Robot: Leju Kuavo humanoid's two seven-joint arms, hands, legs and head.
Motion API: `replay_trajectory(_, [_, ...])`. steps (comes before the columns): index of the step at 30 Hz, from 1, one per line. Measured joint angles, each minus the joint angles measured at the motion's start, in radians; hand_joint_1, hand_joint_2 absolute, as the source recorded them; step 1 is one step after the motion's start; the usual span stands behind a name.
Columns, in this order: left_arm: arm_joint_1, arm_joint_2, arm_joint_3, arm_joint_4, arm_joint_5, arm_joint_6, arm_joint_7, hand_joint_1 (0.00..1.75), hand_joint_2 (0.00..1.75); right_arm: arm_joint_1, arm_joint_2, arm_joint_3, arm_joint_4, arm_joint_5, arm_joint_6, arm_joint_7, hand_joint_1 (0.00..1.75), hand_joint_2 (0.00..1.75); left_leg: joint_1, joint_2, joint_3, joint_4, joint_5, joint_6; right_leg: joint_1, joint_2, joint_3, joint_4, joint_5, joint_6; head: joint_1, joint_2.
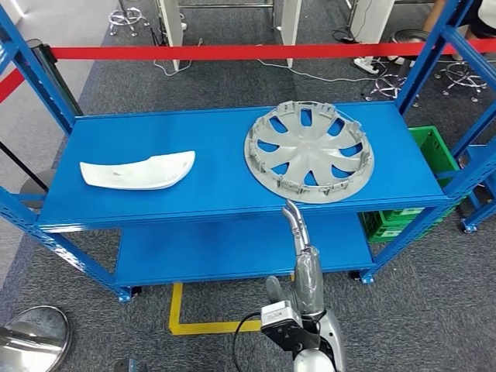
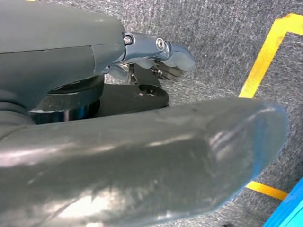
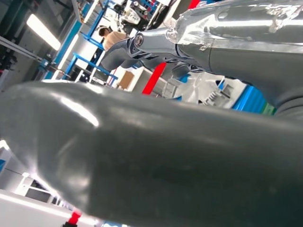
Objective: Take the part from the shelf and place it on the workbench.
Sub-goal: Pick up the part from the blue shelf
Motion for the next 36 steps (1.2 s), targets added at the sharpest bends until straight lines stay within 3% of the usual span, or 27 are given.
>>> replay_trajectory(2, [-0.001,0.0,0.0,0.0,0.0,0.0,0.001,0.0,0.0,0.001,0.0,0.0,0.0,0.001,-0.001,0.001,0.0,0.0,-0.004,-0.002,0.003,0.003,-0.003,-0.011,-0.001,0.003,0.032,-0.071,0.025,-0.008,0.0,0.0])
replay_trajectory(6, [-0.002,0.0,0.001,0.0,0.0,0.0,0.001,0.0,0.0,0.002,0.0,0.0,-0.002,0.001,-0.003,0.001,0.0,0.0,-0.003,0.0,-0.002,0.012,-0.013,-0.029,0.0,0.006,0.034,-0.078,0.027,-0.034,-0.006,0.0])
replay_trajectory(8, [-0.003,0.0,0.001,0.0,0.0,0.0,0.001,0.0,0.0,0.002,0.0,0.0,-0.003,0.001,-0.004,0.001,0.0,0.0,-0.002,0.002,-0.039,0.093,-0.063,-0.038,-0.004,0.003,0.036,-0.08,0.028,-0.044,-0.01,0.0])
replay_trajectory(10, [-0.002,0.0,0.001,0.0,0.0,0.0,0.001,0.0,0.0,0.003,0.0,0.0,-0.002,0.001,-0.004,0.001,0.0,0.0,-0.001,0.003,-0.101,0.221,-0.119,-0.043,-0.003,0.001,0.035,-0.08,0.027,-0.049,-0.013,0.0])
replay_trajectory(11, [-0.002,0.0,0.001,0.0,0.0,0.0,0.001,0.0,0.0,0.003,0.0,0.0,-0.002,0.001,-0.004,0.001,0.0,0.0,-0.001,0.003,-0.122,0.261,-0.128,-0.043,-0.003,0.001,0.036,-0.08,0.027,-0.05,-0.013,0.0])
replay_trajectory(12, [-0.002,0.0,0.001,0.0,0.0,0.0,0.001,0.0,0.0,0.003,0.0,0.0,-0.002,0.001,-0.004,0.001,0.0,0.0,-0.001,0.003,-0.127,0.269,-0.118,-0.043,-0.003,0.001,0.036,-0.08,0.027,-0.05,-0.014,0.0])
replay_trajectory(13, [-0.002,0.001,0.001,0.0,0.0,0.0,0.001,0.0,0.0,0.003,0.0,0.0,-0.002,0.001,-0.004,0.001,0.0,0.0,-0.001,0.004,-0.114,0.242,-0.092,-0.041,-0.003,0.002,0.037,-0.08,0.027,-0.049,-0.014,0.0])
replay_trajectory(15, [-0.003,0.001,0.001,0.0,0.0,0.002,0.003,0.0,0.0,0.003,0.0,0.0,-0.002,0.002,-0.005,0.001,0.0,0.0,-0.001,0.004,-0.053,0.12,-0.027,-0.036,-0.002,0.004,0.04,-0.079,0.025,-0.045,-0.014,0.0])
replay_trajectory(16, [-0.004,0.0,0.001,0.0,-0.001,0.005,0.006,0.0,0.0,0.003,0.0,0.0,-0.003,0.004,-0.005,0.001,0.0,0.0,-0.001,0.004,-0.024,0.062,-0.01,-0.032,0.0,0.005,0.039,-0.078,0.023,-0.042,-0.014,0.0])
replay_trajectory(18, [-0.005,-0.001,0.001,0.0,-0.002,0.012,0.011,0.0,0.0,0.003,0.0,0.0,-0.003,0.008,-0.005,0.003,0.0,0.0,-0.002,0.004,0.001,0.008,-0.006,-0.025,0.004,0.005,0.037,-0.079,0.023,-0.031,-0.013,0.0])
replay_trajectory(21, [-0.004,-0.002,0.001,0.0,-0.003,0.017,0.013,0.0,0.0,0.002,0.0,0.0,-0.003,0.012,-0.005,0.004,0.0,0.0,0.0,0.003,0.004,-0.002,-0.005,-0.008,0.003,0.003,0.034,-0.077,0.016,-0.014,-0.011,0.0])
replay_trajectory(23, [-0.004,-0.003,0.001,0.0,-0.003,0.018,0.014,0.0,0.0,0.002,0.0,0.0,-0.003,0.012,-0.005,0.004,0.0,0.0,0.003,0.004,0.008,-0.006,-0.004,0.002,0.002,0.001,0.002,-0.006,-0.027,-0.006,-0.006,0.0])
replay_trajectory(25, [-0.004,-0.003,0.001,0.0,-0.003,0.017,0.014,0.0,0.0,0.003,0.0,0.0,-0.003,0.013,-0.006,0.004,0.0,0.0,0.002,0.005,0.009,-0.006,-0.005,0.007,0.002,0.0,-0.059,0.125,-0.086,-0.001,-0.001,0.0])
replay_trajectory(26, [-0.003,-0.003,0.001,0.0,-0.004,0.013,0.011,0.0,0.0,0.003,-0.001,0.0,-0.003,0.012,-0.006,0.005,0.0,0.0,0.002,0.005,0.01,-0.006,-0.006,0.008,0.002,0.0,-0.084,0.174,-0.101,0.0,0.0,0.0])
replay_trajectory(27, [-0.003,-0.003,0.001,0.0,-0.003,0.004,0.006,0.0,0.0,0.004,-0.001,0.0,-0.003,0.012,-0.006,0.006,0.0,0.0,0.001,0.004,0.011,-0.006,-0.008,0.009,0.002,0.0,-0.094,0.191,-0.096,0.0,0.0,0.0])
replay_trajectory(28, [-0.003,-0.003,0.001,0.0,-0.002,-0.009,0.0,0.0,0.0,0.004,-0.001,0.0,-0.003,0.013,-0.006,0.006,0.0,0.0,0.001,0.004,0.014,-0.006,-0.009,0.009,0.002,0.0,-0.084,0.167,-0.072,0.0,0.001,0.0])
replay_trajectory(31, [-0.003,-0.003,0.001,0.0,0.0,-0.03,-0.011,0.0,0.0,0.003,-0.001,0.0,-0.003,0.013,-0.008,0.007,0.0,0.0,0.0,0.002,0.024,-0.003,-0.016,0.0,0.0,0.001,0.01,-0.02,0.017,-0.004,0.002,0.0])
replay_trajectory(33, [-0.003,-0.003,0.001,0.0,0.0,-0.007,-0.004,0.0,0.0,0.003,-0.001,0.0,-0.003,0.014,-0.01,0.01,0.0,0.0,-0.004,0.001,0.026,-0.002,-0.017,-0.011,0.001,0.004,0.039,-0.078,0.028,-0.013,0.001,0.0])
replay_trajectory(36, [-0.004,-0.003,0.001,0.0,-0.001,0.021,0.006,0.0,0.0,0.005,-0.002,0.0,-0.003,0.015,-0.012,0.012,0.0,0.0,-0.003,0.003,0.024,-0.002,-0.02,-0.025,0.002,0.006,0.039,-0.082,0.03,-0.031,0.0,0.0])
